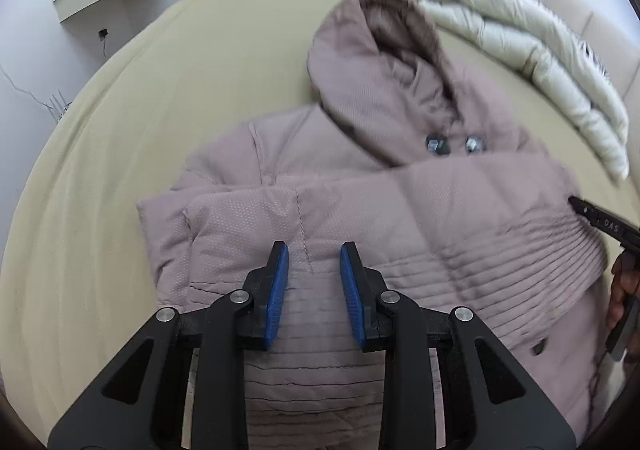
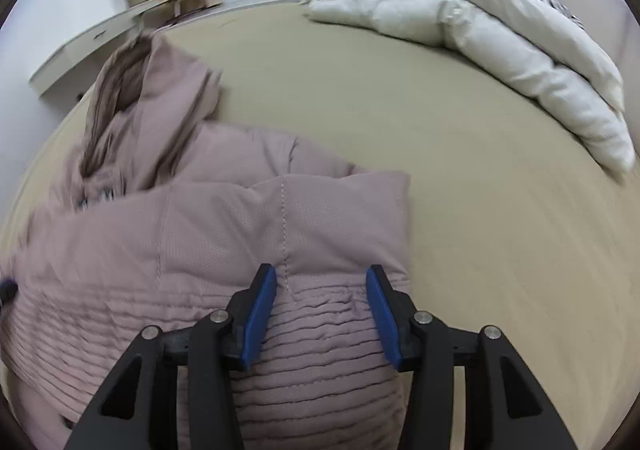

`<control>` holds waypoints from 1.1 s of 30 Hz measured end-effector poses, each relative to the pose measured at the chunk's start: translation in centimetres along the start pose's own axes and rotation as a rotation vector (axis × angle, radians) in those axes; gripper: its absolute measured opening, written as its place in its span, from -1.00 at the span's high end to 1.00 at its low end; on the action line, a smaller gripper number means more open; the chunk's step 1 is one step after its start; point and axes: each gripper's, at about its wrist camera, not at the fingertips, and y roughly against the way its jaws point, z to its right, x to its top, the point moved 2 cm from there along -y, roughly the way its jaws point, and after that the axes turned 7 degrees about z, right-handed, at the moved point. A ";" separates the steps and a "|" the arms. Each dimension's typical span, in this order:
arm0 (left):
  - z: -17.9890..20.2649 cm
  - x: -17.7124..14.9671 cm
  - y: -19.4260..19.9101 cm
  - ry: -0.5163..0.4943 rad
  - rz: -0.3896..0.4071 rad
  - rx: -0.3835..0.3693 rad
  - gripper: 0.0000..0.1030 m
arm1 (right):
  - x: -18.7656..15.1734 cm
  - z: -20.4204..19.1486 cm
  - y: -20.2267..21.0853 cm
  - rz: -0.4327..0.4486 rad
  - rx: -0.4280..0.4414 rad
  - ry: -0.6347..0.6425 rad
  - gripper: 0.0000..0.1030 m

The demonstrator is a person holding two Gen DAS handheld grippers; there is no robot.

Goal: Fold large clothes

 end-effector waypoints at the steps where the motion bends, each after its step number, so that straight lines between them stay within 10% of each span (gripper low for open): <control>1: -0.3 0.2 0.4 0.013 0.028 -0.001 0.48 | 0.5 0.0 1.0 0.039 0.011 -0.010 0.01; 6: -1.1 -0.5 -0.1 0.009 0.014 0.010 0.48 | -2.3 0.8 -1.9 0.015 0.011 -0.011 -0.65; 12: 0.8 5.8 2.4 0.006 0.145 -0.002 0.29 | -0.4 5.0 1.6 0.097 0.151 -0.285 -0.62; 14: 2.0 8.9 0.0 0.010 0.127 -0.007 -0.55 | 1.4 4.8 3.6 0.189 0.176 -0.261 -0.62; 19: 4.9 15.2 -8.6 0.041 0.020 -0.017 -0.56 | 5.0 3.6 4.3 0.221 0.251 -0.196 -0.64; 27: 7.2 20.0 -20.0 -0.067 -0.042 0.190 -0.56 | 6.2 0.2 3.0 0.220 0.293 -0.074 -0.83; 33: 4.4 20.2 -21.3 0.105 -0.032 0.099 0.51 | 8.9 -3.7 0.4 0.197 0.304 0.061 -0.83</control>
